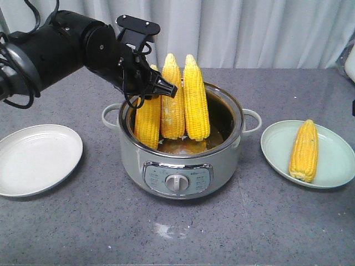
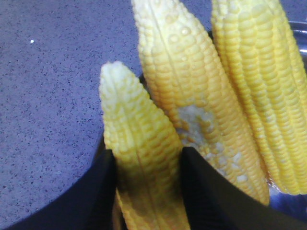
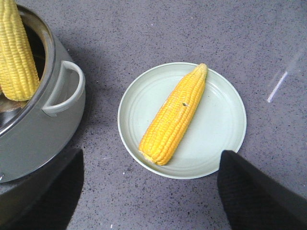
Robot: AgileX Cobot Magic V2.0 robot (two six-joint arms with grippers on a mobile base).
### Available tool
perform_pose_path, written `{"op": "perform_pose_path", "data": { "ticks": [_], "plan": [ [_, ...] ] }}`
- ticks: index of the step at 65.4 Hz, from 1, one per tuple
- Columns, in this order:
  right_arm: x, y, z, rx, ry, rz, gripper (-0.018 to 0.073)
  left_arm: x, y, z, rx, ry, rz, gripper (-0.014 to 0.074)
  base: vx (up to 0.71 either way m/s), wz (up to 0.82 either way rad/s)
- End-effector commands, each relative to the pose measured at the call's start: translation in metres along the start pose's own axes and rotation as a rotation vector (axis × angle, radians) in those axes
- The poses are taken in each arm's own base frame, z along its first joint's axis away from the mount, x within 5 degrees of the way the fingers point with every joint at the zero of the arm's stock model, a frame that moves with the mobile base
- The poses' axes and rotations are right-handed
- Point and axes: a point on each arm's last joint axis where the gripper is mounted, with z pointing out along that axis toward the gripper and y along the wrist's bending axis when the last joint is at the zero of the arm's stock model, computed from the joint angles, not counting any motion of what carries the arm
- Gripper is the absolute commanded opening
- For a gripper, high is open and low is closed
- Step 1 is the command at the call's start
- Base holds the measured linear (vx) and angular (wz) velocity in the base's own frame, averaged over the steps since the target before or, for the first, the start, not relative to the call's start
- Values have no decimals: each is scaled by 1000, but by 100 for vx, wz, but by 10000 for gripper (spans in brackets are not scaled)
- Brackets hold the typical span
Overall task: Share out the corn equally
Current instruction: 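Reach the left gripper to the corn cob nearest the cream plate, then grasp the cob with the left gripper and lift it out of the pot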
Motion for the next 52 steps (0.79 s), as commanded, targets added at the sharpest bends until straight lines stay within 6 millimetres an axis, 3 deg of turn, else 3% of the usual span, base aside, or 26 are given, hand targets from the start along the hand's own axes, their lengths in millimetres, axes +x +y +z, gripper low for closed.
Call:
{"op": "perform_pose_path", "data": {
  "ticks": [1,10,33,42,52],
  "plan": [
    [-8,1,-10,7,-87,-14,562,-19,2,-38,-5,-123,-3,125,0,0],
    [-8,1,-10,7,-87,-14,562,-29,2,-52,0,-142,-10,125,0,0],
    [-8,1,-10,7,-87,-14,562,-65,7,-128,-24,-272,-14,125,0,0],
    [-8,1,-10,6,-85,-14,562,-69,13,-154,-84,-274,-5,125,0,0],
    [-8,1,-10,6,-84,-14,562,-63,26,-164,-233,-206,17,125,0,0]
  ]
}}
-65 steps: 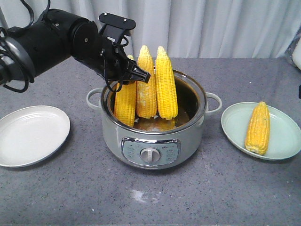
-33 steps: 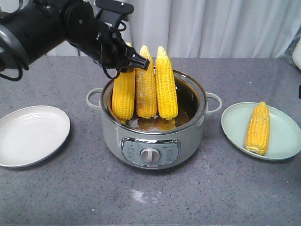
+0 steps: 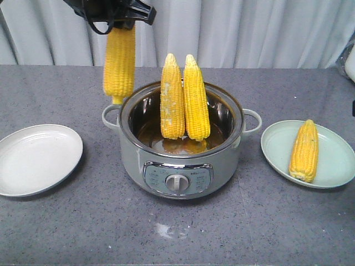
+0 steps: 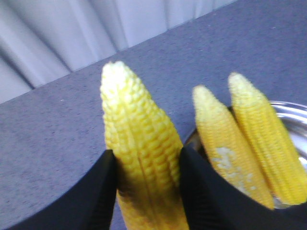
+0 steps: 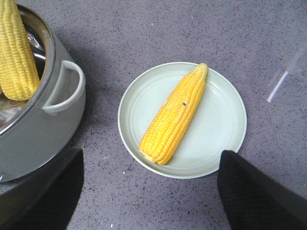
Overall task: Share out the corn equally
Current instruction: 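Grasp the cob with the left gripper and lift it out of the pot, then lower the cob onto the cream plate and open the left gripper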
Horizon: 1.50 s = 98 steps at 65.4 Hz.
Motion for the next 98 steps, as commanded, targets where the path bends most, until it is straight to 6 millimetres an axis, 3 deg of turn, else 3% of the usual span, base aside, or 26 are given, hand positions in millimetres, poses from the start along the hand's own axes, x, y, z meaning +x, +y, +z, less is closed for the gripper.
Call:
{"op": "perform_pose_path", "data": {
  "ticks": [1,14,32,70,82,98],
  "plan": [
    [-8,1,-10,6,-86,-13,562,-8,16,-38,-99,-90,3,125,0,0],
    [-8,1,-10,6,-84,-14,562,-8,20,-36,-91,-85,-12,125,0,0],
    [-9,1,-10,10,-88,-15,562,0,55,-30,-131,-50,-107,125,0,0],
    [-9,1,-10,8,-88,-13,562,110,112,38,-216,435,-178,125,0,0],
    [-9,1,-10,7,-89,-12,562,126,124,52,-230,463,-182,126,0,0],
    [-9,1,-10,6,-89,-12,562,132,124,61,-225,494,-178,135,0,0]
  ]
}}
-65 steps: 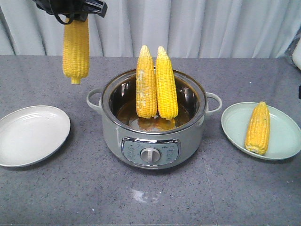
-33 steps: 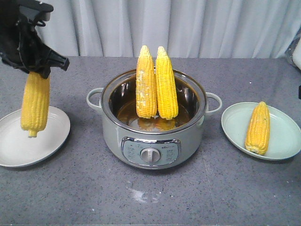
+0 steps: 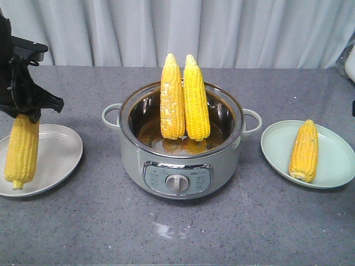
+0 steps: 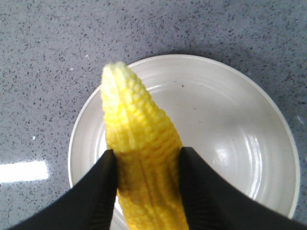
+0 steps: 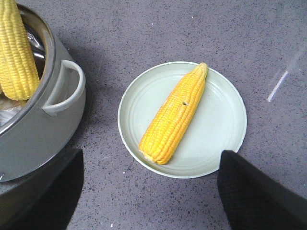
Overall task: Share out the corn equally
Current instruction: 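Lower the cob onto the cream plate and open the left gripper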
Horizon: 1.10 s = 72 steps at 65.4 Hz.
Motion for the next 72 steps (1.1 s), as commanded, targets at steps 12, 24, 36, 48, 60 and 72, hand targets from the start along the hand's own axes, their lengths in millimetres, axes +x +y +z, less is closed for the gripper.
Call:
{"op": "perform_pose_path", "data": {
  "ticks": [12,24,36,48,60,72],
  "plan": [
    [-9,1,-10,7,-90,-12,562,-4,3,-10,-11,-50,-3,206,0,0],
    [-9,1,-10,8,-90,-13,562,-4,3,-10,-11,-50,-3,377,0,0],
    [-9,1,-10,8,-90,-13,562,-4,3,-10,-11,-51,-6,569,0,0],
    [-9,1,-10,8,-90,-13,562,-4,4,-14,-11,-67,-8,651,0,0],
    [-9,1,-10,8,-90,-13,562,-3,8,-41,-2,-185,-31,645,0,0],
    [-9,1,-10,8,-90,-13,562,8,18,-93,4,-372,-93,640,0,0]
  ]
}}
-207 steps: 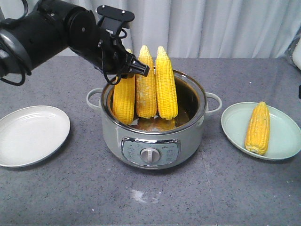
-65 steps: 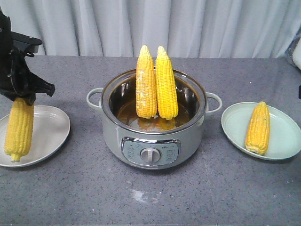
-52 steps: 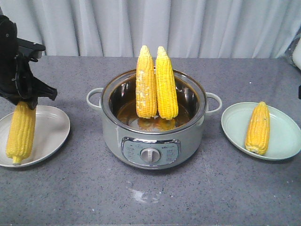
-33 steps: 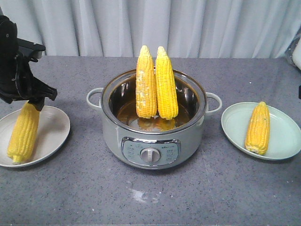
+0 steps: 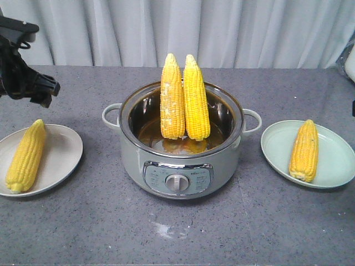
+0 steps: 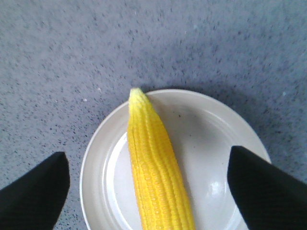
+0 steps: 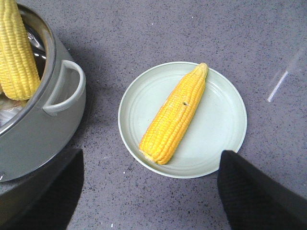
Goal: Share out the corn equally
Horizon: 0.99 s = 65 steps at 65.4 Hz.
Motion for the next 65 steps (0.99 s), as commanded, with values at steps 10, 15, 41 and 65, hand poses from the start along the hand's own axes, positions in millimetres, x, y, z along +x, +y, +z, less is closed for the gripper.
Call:
{"op": "perform_pose_path", "data": {
  "ticks": [10,15,41,65],
  "plan": [
    [-9,1,-10,9,-91,-13,562,6,17,-99,23,-326,-91,631,0,0],
    [-9,1,-10,9,-92,-13,562,14,20,-122,35,-388,-104,624,0,0],
    [-9,1,-10,7,-93,-12,562,97,21,-152,74,-571,-162,603,0,0],
    [-25,16,24,-263,-84,-32,562,116,21,-156,81,-587,-184,589,0,0]
  ]
}}
